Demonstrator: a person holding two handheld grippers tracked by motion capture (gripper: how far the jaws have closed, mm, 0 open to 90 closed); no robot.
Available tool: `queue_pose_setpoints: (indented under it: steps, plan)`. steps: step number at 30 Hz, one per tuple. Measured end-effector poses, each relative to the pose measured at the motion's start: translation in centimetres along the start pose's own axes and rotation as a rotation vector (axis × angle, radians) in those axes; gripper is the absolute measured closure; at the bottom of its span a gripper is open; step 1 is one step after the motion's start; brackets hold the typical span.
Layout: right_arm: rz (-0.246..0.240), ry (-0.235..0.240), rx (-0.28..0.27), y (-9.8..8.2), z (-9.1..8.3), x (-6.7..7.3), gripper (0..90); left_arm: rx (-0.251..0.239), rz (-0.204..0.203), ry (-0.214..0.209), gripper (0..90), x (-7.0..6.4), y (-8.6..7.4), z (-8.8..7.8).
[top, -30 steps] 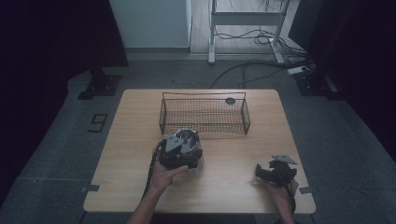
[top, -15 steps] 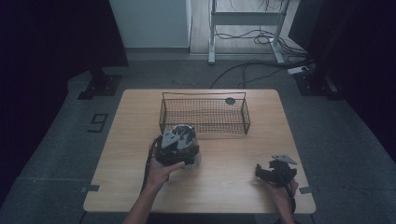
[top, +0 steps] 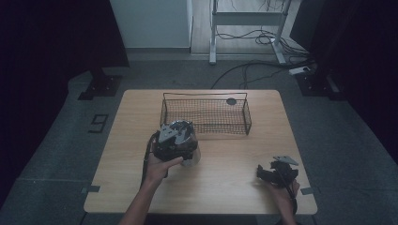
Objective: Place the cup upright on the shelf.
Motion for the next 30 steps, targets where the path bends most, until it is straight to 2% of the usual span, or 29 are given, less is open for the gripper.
queue_pose_setpoints:
  steps: [30]
  plan:
    - [0.000,-0.001,-0.001,0.0,0.0,0.0,2.1,-0.003,0.017,0.011,3.9,0.3,2.5,0.6]
Point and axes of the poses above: each handheld gripper's, and its own axes: z roughly forward along the jaws, y roughly out of its top, x roughly to its left, the point moved 7 cm from there along z, roughly forward along the jaws, and after that the axes turned 11 degrees about -z, right-handed, at the moved point
